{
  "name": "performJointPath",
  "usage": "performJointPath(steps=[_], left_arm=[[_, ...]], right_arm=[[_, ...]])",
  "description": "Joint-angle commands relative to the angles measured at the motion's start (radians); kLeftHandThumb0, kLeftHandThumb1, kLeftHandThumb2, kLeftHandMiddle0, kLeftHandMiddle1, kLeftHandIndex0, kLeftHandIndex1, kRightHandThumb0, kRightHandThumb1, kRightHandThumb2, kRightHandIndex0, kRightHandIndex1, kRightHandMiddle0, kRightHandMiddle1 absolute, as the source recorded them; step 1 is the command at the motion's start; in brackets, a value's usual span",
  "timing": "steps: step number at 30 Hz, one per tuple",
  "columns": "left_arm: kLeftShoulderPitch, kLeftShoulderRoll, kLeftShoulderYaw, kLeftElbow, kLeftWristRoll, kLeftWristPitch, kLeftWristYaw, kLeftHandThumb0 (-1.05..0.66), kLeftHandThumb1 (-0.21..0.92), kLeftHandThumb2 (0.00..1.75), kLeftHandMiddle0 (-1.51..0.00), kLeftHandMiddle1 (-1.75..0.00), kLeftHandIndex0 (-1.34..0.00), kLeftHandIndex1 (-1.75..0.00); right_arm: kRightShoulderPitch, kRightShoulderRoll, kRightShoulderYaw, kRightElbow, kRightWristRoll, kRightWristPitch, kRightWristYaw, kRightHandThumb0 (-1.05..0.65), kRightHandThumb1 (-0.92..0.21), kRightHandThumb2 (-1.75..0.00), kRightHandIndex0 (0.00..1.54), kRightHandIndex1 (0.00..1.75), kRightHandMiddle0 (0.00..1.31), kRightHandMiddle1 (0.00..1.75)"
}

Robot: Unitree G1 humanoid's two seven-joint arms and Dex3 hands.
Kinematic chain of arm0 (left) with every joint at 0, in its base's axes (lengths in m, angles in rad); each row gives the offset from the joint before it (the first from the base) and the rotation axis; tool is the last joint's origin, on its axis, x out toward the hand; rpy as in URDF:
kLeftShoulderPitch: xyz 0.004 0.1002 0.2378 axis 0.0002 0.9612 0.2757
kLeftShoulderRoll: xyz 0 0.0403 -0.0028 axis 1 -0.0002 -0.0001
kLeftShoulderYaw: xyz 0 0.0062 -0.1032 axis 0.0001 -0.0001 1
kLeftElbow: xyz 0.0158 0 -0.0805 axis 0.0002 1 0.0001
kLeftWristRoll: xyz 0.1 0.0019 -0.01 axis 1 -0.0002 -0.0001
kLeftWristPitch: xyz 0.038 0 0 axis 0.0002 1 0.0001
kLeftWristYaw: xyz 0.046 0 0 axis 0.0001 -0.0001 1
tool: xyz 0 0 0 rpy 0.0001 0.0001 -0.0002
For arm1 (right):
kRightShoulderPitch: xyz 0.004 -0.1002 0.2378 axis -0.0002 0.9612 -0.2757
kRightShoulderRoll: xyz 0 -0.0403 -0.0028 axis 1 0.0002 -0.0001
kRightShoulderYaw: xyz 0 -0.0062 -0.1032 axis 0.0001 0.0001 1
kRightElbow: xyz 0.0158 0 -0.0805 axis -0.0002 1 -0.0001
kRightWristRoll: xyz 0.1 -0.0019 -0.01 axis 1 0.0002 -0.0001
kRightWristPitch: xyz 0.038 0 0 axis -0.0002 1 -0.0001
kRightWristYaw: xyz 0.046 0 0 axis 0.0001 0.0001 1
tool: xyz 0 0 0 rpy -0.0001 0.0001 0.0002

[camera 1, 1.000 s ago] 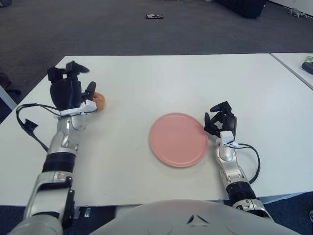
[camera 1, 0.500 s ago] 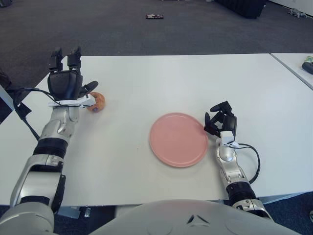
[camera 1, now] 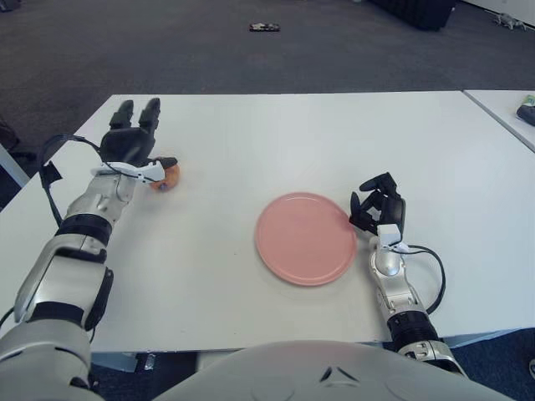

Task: Put the apple into the plate.

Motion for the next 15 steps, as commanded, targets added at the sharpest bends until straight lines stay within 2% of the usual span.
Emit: performJointPath(steps=[1,15], left_arm=[[-0.054,0.009,-0.019,0.049,-0.031,-0.028,-0.055,-1.05,0.65,0.63,0.00,0.00,0.00,0.00],[-0.106,-0.011,-0.048,0.119,-0.133,-0.064,-0.342,-1.04,0.60,0.72,0.00,0.00,0.00,0.00]], right_arm=[[0.052,0.000,-0.005,0.032,-0.005,0.012,-0.003,-0.43,-0.48,-1.12,0.88,1.75,0.48,1.75],[0.065,0.001,-0.012,0.022,0.000,0.015,0.000,-0.43,-0.49,-1.11,0.86,1.75,0.48,1.75]])
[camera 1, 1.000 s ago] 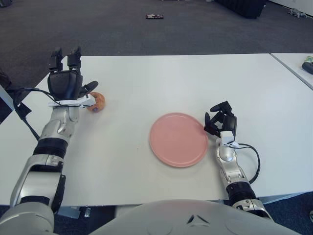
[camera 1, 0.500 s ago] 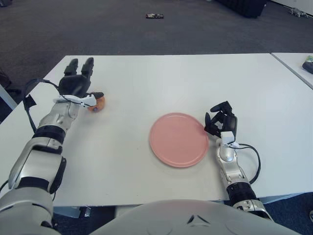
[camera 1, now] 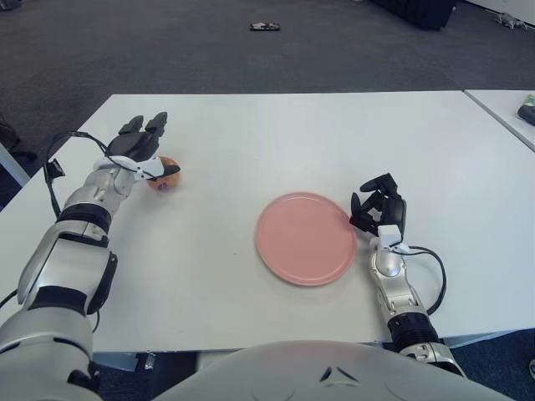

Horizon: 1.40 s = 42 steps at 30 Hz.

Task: Put the apple into the plate.

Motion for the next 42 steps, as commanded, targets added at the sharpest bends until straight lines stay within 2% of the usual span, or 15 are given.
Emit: performJointPath(steps=[1,13,17,28,36,42], left_arm=[[-0.029,-0.004,-0.022,0.007,-0.015,-0.003,-0.080,-1.03,0.60,0.72,0.00,0.00,0.00,0.00],[-0.054,-0.005,-0.070,0.028,-0.036,0.050,-0.332,-0.95,0.62,0.77,0.00,0.00,0.00,0.00],[-0.053,-0.012,-0.076,0.038,-0.045,0.073,-0.370,-0.91,0.60,0.81,0.00,0.00,0.00,0.00],[-0.038,-0.047,-0.100,0.084,-0.046,0.129,-0.389,-0.86,0.55,0.88,-0.02,-0.01,0.00,0.00],[-0.028,-0.061,-0.164,0.110,-0.003,0.157,-0.388,-0.87,0.56,0.89,-0.02,-0.03,0.00,0.00],[-0.025,-0.063,-0.223,0.127,0.041,0.178,-0.371,-0.87,0.56,0.88,0.00,-0.12,0.00,-0.05]], right_arm=[[0.055,0.002,-0.006,0.035,-0.002,0.002,-0.005,-0.43,-0.49,-1.11,0.86,1.75,0.48,1.75],[0.062,0.005,-0.010,0.023,-0.004,0.031,-0.008,-0.43,-0.49,-1.11,0.86,1.75,0.48,1.75],[0.065,0.007,-0.010,0.016,0.003,0.038,-0.002,-0.42,-0.50,-1.10,0.84,1.75,0.47,1.75],[0.065,0.007,-0.013,0.014,0.000,0.028,-0.009,-0.42,-0.50,-1.10,0.87,1.75,0.47,1.75],[0.067,0.002,-0.014,0.016,0.002,0.009,-0.006,-0.43,-0.49,-1.11,0.88,1.74,0.47,1.75],[0.073,-0.001,-0.016,0.009,0.004,0.007,0.000,-0.43,-0.48,-1.12,0.88,1.73,0.48,1.75]])
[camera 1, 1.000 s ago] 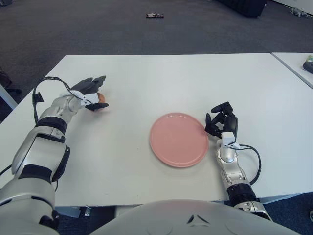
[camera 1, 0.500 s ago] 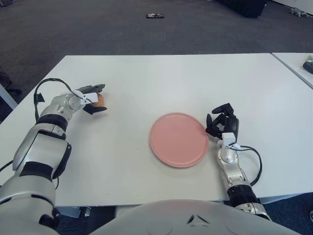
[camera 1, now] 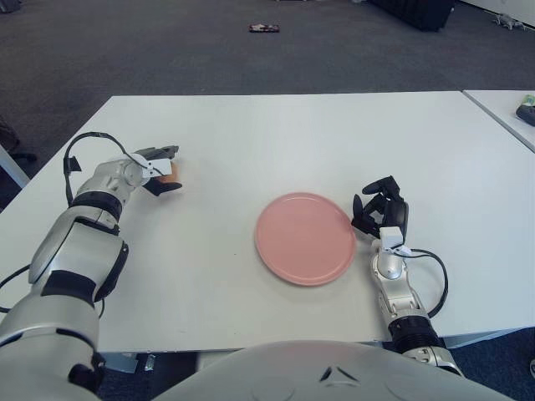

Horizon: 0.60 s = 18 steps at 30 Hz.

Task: Put the apple into the plate.

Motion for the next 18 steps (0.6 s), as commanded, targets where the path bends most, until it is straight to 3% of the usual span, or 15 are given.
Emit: performJointPath(steps=[1,13,16,18], left_arm=[[0.060,-0.031,-0.060,0.045,0.048,0.014,-0.012,-0.87,0.56,0.88,0.00,-0.13,0.00,-0.05],[0.118,-0.025,-0.093,0.064,0.070,0.029,0.189,-0.84,0.52,0.88,0.00,-0.34,0.00,-0.34],[0.143,-0.029,-0.095,0.071,0.068,0.028,0.250,-0.84,0.51,0.88,0.00,-0.45,0.00,-0.46],[0.150,-0.032,-0.095,0.074,0.065,0.024,0.279,-0.83,0.49,0.88,0.00,-0.63,0.00,-0.58]], right_arm=[[0.055,-0.004,-0.009,0.027,0.003,-0.004,0.004,-0.43,-0.48,-1.12,0.88,1.73,0.48,1.75],[0.065,-0.003,-0.015,0.013,0.008,-0.002,0.005,-0.43,-0.48,-1.12,0.85,1.74,0.48,1.75],[0.067,-0.003,-0.017,0.006,0.010,0.005,0.007,-0.43,-0.49,-1.11,0.84,1.74,0.48,1.75],[0.069,-0.003,-0.018,0.003,0.012,0.008,0.009,-0.43,-0.49,-1.11,0.84,1.73,0.48,1.75]])
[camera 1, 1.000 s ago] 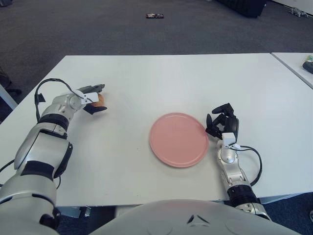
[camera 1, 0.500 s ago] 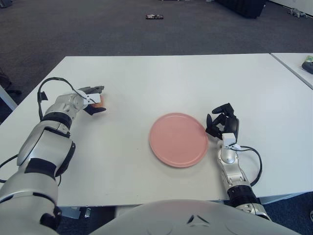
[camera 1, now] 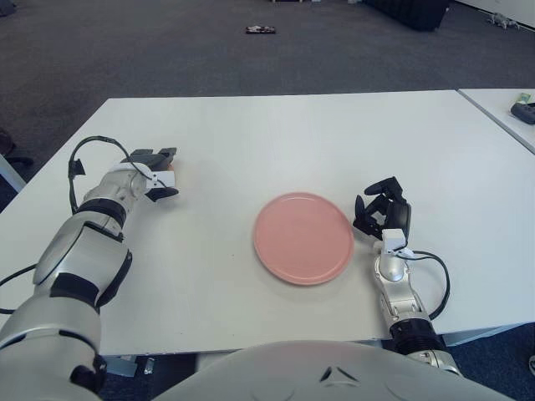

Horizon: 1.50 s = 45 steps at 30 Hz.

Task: Put the apple into the plate.

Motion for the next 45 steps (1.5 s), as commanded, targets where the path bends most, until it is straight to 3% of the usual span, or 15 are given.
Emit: performJointPath(steps=[1,10,12,16,18,19,22,27,35,45], left_arm=[[0.091,-0.017,-0.021,0.049,0.020,0.006,0.008,-0.83,0.49,0.89,0.00,-0.67,0.00,-0.62],[0.094,-0.022,-0.038,0.051,0.028,-0.025,0.065,-0.77,0.38,1.00,0.00,-1.08,0.00,-1.03],[0.094,-0.022,-0.043,0.052,0.031,-0.027,0.073,-0.71,0.31,1.08,0.00,-1.20,0.00,-1.16],[0.094,-0.026,-0.051,0.054,0.033,-0.014,0.091,-0.56,0.17,1.28,-0.01,-1.58,0.00,-1.59],[0.092,-0.029,-0.055,0.057,0.035,0.001,0.102,-0.50,0.15,1.32,-0.21,-1.66,-0.10,-1.67],[0.091,-0.031,-0.058,0.058,0.036,0.008,0.107,-0.32,0.17,1.33,-0.42,-1.60,-0.24,-1.69],[0.092,-0.036,-0.062,0.063,0.041,0.028,0.133,-0.11,0.13,1.44,-0.71,-1.55,-0.44,-1.73],[0.105,-0.044,-0.032,0.062,0.012,0.029,0.202,-0.02,-0.02,1.63,-0.92,-1.56,-0.61,-1.74],[0.123,-0.056,0.047,0.060,-0.063,0.002,0.223,0.00,-0.10,1.74,-0.98,-1.60,-0.69,-1.75],[0.132,-0.073,0.201,0.056,-0.219,-0.028,0.108,0.00,-0.10,1.75,-0.97,-1.62,-0.69,-1.75]], right_arm=[[0.051,-0.002,-0.011,0.030,0.005,0.009,0.006,-0.43,-0.49,-1.11,0.84,1.73,0.47,1.75],[0.053,-0.001,-0.015,0.024,0.007,0.009,0.007,-0.42,-0.49,-1.10,0.84,1.72,0.47,1.75],[0.053,-0.001,-0.016,0.025,0.006,0.007,0.005,-0.42,-0.49,-1.10,0.84,1.72,0.47,1.75],[0.051,-0.001,-0.017,0.029,0.006,-0.002,0.003,-0.43,-0.49,-1.11,0.82,1.73,0.47,1.75],[0.051,-0.001,-0.017,0.029,0.005,-0.005,0.003,-0.43,-0.49,-1.11,0.82,1.74,0.48,1.75],[0.051,-0.001,-0.017,0.029,0.005,-0.005,0.003,-0.43,-0.49,-1.11,0.82,1.74,0.48,1.75],[0.051,-0.002,-0.017,0.029,0.004,-0.009,0.002,-0.43,-0.49,-1.11,0.82,1.74,0.48,1.75],[0.051,-0.003,-0.018,0.028,0.000,-0.012,-0.002,-0.43,-0.49,-1.11,0.83,1.74,0.48,1.75],[0.049,-0.004,-0.020,0.032,-0.001,-0.018,-0.004,-0.43,-0.49,-1.11,0.83,1.73,0.48,1.75],[0.049,-0.003,-0.021,0.029,0.002,-0.013,0.002,-0.43,-0.49,-1.11,0.84,1.73,0.48,1.75]])
